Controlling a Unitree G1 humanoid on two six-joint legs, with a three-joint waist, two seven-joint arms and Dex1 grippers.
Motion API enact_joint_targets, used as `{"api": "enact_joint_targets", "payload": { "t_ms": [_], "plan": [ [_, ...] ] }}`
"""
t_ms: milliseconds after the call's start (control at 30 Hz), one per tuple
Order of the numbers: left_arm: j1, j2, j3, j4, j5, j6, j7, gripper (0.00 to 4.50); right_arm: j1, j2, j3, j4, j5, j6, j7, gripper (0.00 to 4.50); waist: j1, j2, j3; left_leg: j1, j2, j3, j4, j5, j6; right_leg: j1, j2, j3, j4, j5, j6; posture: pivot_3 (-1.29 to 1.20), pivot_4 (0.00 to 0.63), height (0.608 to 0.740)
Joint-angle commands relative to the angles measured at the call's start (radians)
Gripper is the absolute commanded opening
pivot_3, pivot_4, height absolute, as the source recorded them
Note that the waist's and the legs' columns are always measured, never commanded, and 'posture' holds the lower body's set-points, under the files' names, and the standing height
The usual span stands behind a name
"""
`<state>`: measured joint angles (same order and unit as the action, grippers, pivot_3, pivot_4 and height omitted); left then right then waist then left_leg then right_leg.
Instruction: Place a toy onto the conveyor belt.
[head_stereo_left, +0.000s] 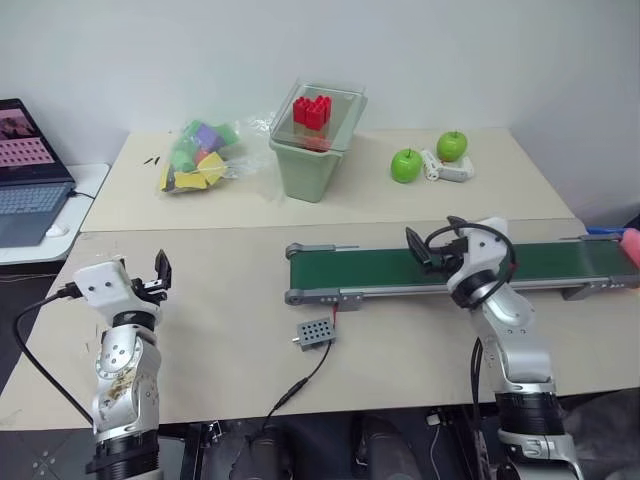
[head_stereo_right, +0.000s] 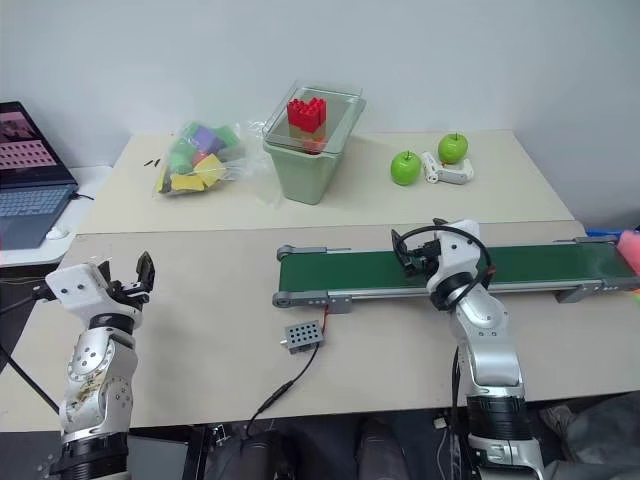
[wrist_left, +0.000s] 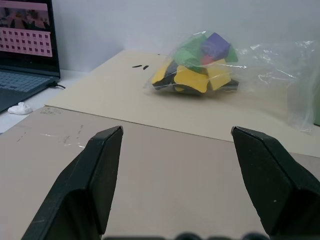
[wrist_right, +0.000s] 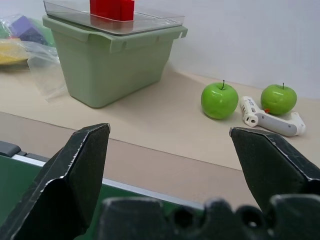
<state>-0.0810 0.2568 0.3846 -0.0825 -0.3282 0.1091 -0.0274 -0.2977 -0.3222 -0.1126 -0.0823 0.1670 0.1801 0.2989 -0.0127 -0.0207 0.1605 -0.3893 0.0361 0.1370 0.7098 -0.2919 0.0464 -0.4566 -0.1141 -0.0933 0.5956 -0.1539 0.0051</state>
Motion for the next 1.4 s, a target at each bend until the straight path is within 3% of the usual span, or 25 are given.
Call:
{"api": "enact_joint_targets", "payload": {
  "t_ms": [33,1400],
  "plan": [
    [0.013,-0.009,0.008,-0.065,0.015,0.002,0.020,3.70,-0.021,-0.005,0.000,-0.001,-0.004,-0.025,0.011,4.50,0.000,0.000,0.000,0.000,0.000,0.000,0.000,0.000,0.000,0.000,0.000,0.000,0.000,0.000,0.000,0.00,0.150,0.740],
    [0.064,-0.068,-0.006,-0.214,0.046,0.073,0.087,3.70,-0.037,-0.011,0.023,0.003,-0.007,0.003,0.036,4.50,0.000,0.000,0.000,0.000,0.000,0.000,0.000,0.000,0.000,0.000,0.000,0.000,0.000,0.000,0.000,0.00,0.150,0.740]
  ]
}}
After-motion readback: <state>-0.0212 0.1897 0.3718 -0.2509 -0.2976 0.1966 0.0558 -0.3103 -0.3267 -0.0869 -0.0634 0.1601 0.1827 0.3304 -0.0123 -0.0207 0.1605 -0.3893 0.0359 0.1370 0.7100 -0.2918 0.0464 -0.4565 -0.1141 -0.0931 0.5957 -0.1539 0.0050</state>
